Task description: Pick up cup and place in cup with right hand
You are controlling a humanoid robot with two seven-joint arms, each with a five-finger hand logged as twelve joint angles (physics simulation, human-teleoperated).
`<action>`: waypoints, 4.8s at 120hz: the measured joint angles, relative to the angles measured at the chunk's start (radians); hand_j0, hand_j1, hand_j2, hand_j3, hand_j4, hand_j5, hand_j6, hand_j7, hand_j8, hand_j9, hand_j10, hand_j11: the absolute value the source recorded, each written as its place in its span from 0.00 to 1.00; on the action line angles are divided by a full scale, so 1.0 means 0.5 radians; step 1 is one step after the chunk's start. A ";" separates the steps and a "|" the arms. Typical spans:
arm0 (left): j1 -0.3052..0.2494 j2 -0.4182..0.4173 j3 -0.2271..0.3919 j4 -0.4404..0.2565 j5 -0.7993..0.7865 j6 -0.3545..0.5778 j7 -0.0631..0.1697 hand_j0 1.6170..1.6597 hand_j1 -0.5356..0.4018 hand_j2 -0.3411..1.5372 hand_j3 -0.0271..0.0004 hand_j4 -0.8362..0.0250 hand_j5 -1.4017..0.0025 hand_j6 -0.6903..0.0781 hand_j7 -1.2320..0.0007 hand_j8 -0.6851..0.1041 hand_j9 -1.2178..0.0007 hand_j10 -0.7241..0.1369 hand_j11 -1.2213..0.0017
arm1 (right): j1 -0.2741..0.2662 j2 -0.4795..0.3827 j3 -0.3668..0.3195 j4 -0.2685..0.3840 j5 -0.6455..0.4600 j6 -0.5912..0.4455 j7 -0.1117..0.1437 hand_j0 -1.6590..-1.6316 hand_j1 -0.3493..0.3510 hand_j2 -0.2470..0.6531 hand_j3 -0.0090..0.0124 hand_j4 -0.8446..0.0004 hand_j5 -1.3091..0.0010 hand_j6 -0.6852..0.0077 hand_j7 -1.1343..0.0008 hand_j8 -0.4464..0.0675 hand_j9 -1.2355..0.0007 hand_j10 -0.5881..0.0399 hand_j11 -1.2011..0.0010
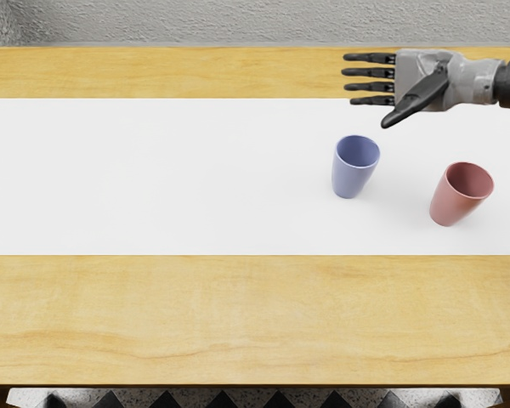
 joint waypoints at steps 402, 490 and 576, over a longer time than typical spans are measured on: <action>0.000 0.000 0.000 0.000 0.000 0.000 0.000 0.96 0.93 0.18 0.98 0.96 0.99 0.88 0.99 0.85 0.99 0.83 0.99 | 0.021 -0.677 -0.027 0.795 -1.282 -0.469 0.174 0.40 0.69 0.25 0.41 0.70 0.32 0.73 0.32 0.69 0.32 0.68 0.30; 0.000 0.000 0.000 0.000 0.000 0.000 0.000 0.96 0.93 0.18 0.98 0.96 0.99 0.88 0.99 0.86 0.99 0.83 0.99 | -0.260 -0.944 -0.064 0.811 -1.457 -0.515 0.544 0.28 0.73 0.34 0.41 0.63 0.38 0.71 0.32 0.62 0.35 0.62 0.32; 0.001 0.000 -0.001 0.000 0.000 -0.001 0.000 0.96 0.93 0.18 0.98 0.96 0.99 0.88 0.99 0.86 0.99 0.83 0.99 | -0.403 -0.916 -0.065 0.784 -1.521 -0.588 0.684 0.13 0.74 0.35 0.46 0.70 0.39 0.72 0.35 0.58 0.36 0.51 0.35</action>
